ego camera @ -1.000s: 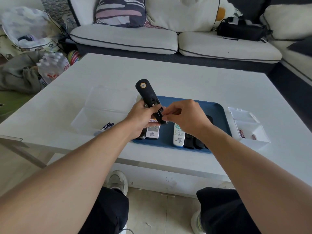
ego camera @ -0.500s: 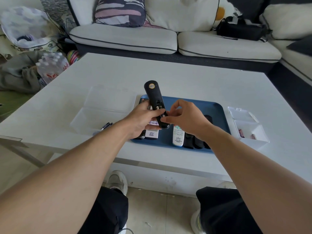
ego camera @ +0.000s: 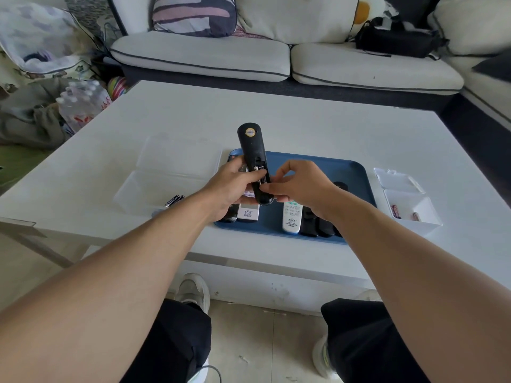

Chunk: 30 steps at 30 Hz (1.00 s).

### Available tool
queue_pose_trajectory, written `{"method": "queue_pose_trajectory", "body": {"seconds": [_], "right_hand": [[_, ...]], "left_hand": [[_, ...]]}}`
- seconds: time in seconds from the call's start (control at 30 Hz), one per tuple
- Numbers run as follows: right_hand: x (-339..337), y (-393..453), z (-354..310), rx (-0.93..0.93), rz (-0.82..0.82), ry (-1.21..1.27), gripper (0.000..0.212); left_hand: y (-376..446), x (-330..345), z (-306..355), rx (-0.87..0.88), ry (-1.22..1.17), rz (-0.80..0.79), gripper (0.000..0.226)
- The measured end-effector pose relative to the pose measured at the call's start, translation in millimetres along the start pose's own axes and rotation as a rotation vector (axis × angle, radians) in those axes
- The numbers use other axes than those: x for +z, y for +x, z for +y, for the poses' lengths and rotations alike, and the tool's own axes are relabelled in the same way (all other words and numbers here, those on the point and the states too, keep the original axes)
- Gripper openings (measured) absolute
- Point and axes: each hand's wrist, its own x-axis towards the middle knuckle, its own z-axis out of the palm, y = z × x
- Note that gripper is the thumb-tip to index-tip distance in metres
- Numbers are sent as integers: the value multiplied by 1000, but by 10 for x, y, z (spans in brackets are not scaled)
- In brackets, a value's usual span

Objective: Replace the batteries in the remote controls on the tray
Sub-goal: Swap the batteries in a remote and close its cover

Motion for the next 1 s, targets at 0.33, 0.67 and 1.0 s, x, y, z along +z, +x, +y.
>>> {"method": "queue_pose_trajectory", "body": {"seconds": [0.33, 0.67, 1.0], "right_hand": [[-398, 124, 321, 81, 121, -711, 19], [-314, 24, 363, 195, 34, -761, 53], [-298, 132, 425, 257, 84, -655, 37]], "left_hand": [[67, -80, -95, -41, 61, 76, 12], [25, 0, -27, -136, -115, -15, 37], [40, 25, -46, -196, -172, 7, 48]]}}
